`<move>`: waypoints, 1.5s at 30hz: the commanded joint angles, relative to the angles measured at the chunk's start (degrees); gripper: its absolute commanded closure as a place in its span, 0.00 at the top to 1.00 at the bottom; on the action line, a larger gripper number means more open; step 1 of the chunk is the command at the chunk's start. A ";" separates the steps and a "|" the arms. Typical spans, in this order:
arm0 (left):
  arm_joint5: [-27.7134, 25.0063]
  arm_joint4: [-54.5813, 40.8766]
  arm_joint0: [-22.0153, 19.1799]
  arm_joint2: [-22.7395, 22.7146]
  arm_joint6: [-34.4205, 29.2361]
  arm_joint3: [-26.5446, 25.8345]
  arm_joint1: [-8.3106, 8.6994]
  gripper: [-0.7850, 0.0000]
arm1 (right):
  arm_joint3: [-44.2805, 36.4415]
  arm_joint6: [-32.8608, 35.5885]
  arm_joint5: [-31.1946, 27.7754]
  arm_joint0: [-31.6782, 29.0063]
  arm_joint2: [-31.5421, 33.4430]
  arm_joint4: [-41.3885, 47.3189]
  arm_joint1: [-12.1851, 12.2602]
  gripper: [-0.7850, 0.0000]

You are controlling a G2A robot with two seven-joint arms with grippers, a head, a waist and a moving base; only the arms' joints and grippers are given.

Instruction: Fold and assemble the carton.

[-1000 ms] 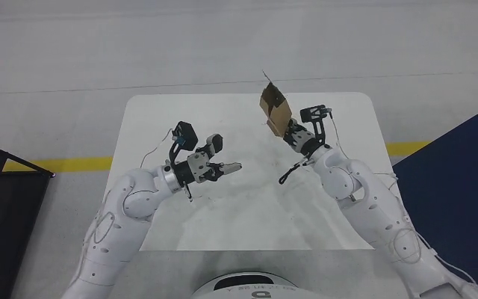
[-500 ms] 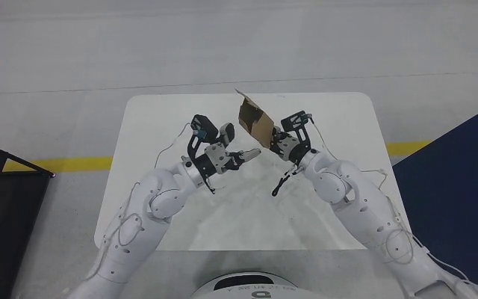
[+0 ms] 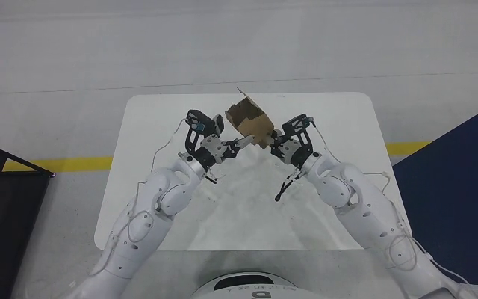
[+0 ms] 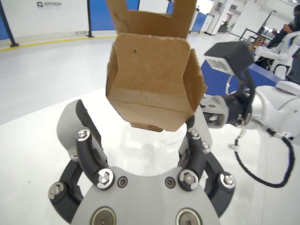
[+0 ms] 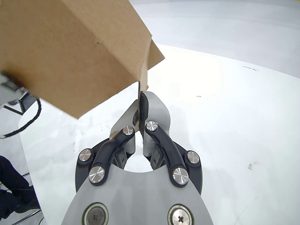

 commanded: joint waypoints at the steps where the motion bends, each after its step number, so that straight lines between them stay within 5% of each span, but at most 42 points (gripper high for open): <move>1: 0.51 -1.19 -0.31 -0.94 -0.12 1.16 -0.02 1.00 | -0.15 1.16 -1.56 -0.08 0.30 0.32 0.06 0.00; 8: 0.17 -2.93 -0.83 -2.51 -0.19 2.69 -0.07 1.00 | -0.31 3.66 -4.54 -0.10 0.98 0.57 0.11 0.00; 17: -9.13 -7.60 -0.15 -2.57 -5.33 2.68 0.28 1.00 | 0.65 4.69 -4.92 0.58 1.15 0.97 -0.23 0.00; 31: 0.70 -0.69 -2.00 -2.14 -0.07 6.62 -0.45 1.00 | 0.74 5.42 -7.46 0.87 0.81 0.17 -0.63 0.00; 39: -1.16 -2.35 -2.65 -3.35 0.02 8.63 -0.49 1.00 | 0.33 5.52 -8.98 0.04 1.85 0.41 -0.55 0.00; 45: -5.89 -3.46 1.72 -10.75 1.58 7.68 0.95 1.00 | 0.41 5.48 -8.35 -0.11 2.37 0.32 -0.52 0.00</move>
